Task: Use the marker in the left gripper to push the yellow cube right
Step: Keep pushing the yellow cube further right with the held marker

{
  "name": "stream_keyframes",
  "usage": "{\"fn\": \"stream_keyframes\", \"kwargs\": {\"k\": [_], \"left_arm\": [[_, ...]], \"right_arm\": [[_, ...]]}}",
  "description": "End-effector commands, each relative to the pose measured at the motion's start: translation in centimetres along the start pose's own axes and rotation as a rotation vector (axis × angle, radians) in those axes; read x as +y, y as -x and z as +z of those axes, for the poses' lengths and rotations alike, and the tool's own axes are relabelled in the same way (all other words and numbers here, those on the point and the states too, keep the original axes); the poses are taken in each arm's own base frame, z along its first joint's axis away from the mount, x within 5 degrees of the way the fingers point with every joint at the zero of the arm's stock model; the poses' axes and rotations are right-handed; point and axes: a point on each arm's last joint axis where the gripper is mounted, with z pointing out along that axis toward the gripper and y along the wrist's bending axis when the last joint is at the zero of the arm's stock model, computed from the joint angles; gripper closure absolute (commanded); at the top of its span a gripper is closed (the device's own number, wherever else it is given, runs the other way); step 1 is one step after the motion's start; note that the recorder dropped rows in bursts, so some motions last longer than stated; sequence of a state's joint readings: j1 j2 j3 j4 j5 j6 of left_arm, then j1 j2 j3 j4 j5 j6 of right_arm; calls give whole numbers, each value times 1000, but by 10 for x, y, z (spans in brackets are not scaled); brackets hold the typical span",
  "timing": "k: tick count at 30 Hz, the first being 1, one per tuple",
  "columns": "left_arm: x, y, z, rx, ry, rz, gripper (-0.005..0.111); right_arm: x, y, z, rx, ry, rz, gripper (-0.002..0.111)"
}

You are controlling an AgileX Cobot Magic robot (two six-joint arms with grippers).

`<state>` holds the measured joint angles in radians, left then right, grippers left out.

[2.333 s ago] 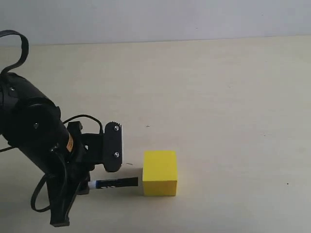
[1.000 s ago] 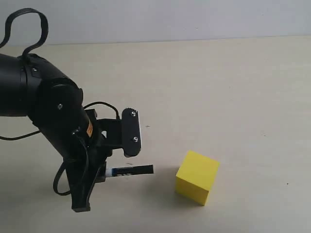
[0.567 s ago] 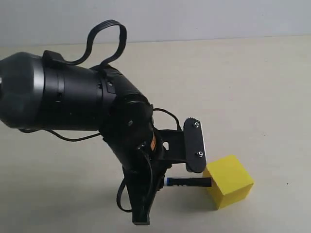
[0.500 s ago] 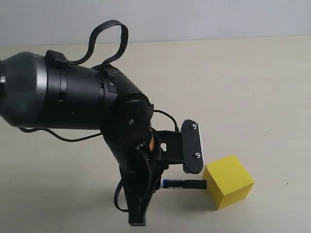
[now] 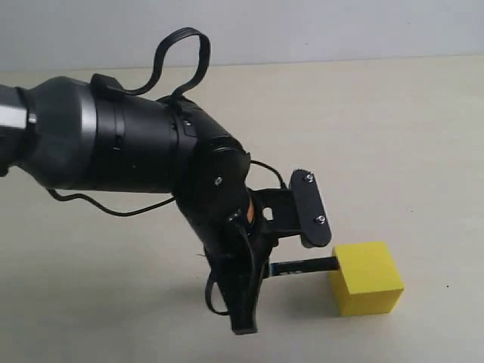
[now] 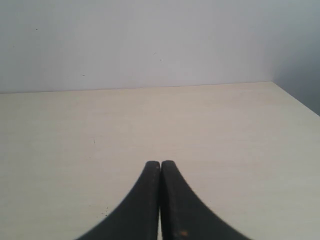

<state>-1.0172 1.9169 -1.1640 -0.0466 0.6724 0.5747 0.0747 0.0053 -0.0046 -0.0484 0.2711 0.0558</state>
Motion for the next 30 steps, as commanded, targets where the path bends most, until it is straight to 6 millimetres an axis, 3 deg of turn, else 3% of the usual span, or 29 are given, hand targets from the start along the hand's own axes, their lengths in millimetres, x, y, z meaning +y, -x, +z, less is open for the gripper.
{"fn": "stream_keyframes", "kwargs": {"k": [1, 11, 15, 22, 30], "left_arm": [[7, 13, 6, -30, 6, -45, 107], [-2, -2, 7, 138, -93, -43, 107], [-4, 4, 8, 90, -73, -42, 107], [-3, 41, 12, 1, -55, -20, 107], [-3, 28, 12, 156, -119, -34, 107]], "right_arm": [[0, -1, 0, -5, -5, -3, 108], [0, -1, 0, -5, -5, -3, 108], [0, -1, 0, -5, -5, -3, 108], [0, -1, 0, -5, -5, -3, 108], [0, -1, 0, -5, -5, -3, 108]]}}
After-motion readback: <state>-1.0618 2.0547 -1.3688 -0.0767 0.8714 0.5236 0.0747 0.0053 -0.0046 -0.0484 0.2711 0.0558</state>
